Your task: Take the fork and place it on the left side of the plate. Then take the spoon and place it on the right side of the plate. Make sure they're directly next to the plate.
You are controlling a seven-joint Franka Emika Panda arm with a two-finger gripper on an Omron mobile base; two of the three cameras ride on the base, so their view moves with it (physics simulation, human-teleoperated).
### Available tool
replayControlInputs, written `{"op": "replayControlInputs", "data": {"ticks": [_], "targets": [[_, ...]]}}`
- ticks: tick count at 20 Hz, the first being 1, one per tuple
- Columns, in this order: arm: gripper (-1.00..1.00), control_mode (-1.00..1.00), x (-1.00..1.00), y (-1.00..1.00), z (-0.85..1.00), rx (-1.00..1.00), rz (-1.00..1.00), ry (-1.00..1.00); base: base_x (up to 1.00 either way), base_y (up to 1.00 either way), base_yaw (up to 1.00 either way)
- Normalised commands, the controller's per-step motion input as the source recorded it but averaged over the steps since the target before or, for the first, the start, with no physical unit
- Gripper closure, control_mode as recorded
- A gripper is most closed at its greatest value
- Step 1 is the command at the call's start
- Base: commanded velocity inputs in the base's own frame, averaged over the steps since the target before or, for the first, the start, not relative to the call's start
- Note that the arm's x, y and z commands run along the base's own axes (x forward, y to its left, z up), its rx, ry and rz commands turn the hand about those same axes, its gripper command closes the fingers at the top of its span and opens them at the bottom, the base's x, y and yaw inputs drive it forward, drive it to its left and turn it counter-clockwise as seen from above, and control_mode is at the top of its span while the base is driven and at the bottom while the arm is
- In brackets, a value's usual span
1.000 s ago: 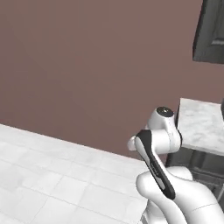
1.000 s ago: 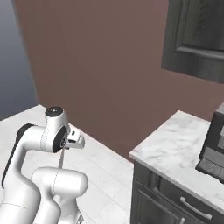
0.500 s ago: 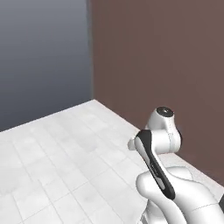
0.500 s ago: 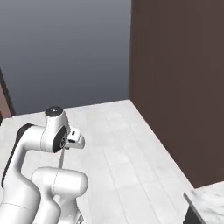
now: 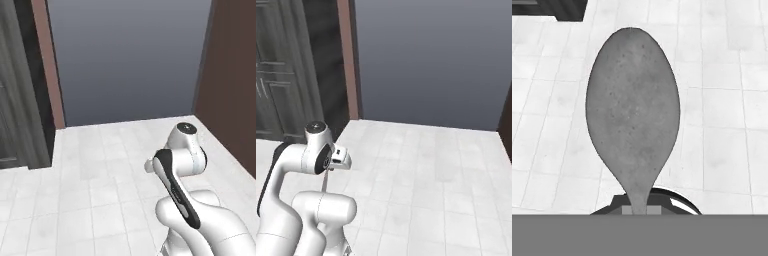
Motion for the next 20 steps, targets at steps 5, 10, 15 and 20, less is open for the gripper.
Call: {"op": "replayControlInputs", "data": {"ticks": [5,10,15,20], "targets": [[1.00,1.00,0.00,0.00,0.00,0.00,0.00,0.00,0.04,0.49,0.61],[1.00,1.00,0.00,0.00,0.00,0.00,0.00,0.00,0.34,0.44,0.47],[1.00,1.00,0.00,0.00,0.00,0.00,0.00,0.00,0.72,0.37,0.27],[1.00,1.00,0.00,0.00,0.00,0.00,0.00,0.00,0.93,0.25,0.14]]}}
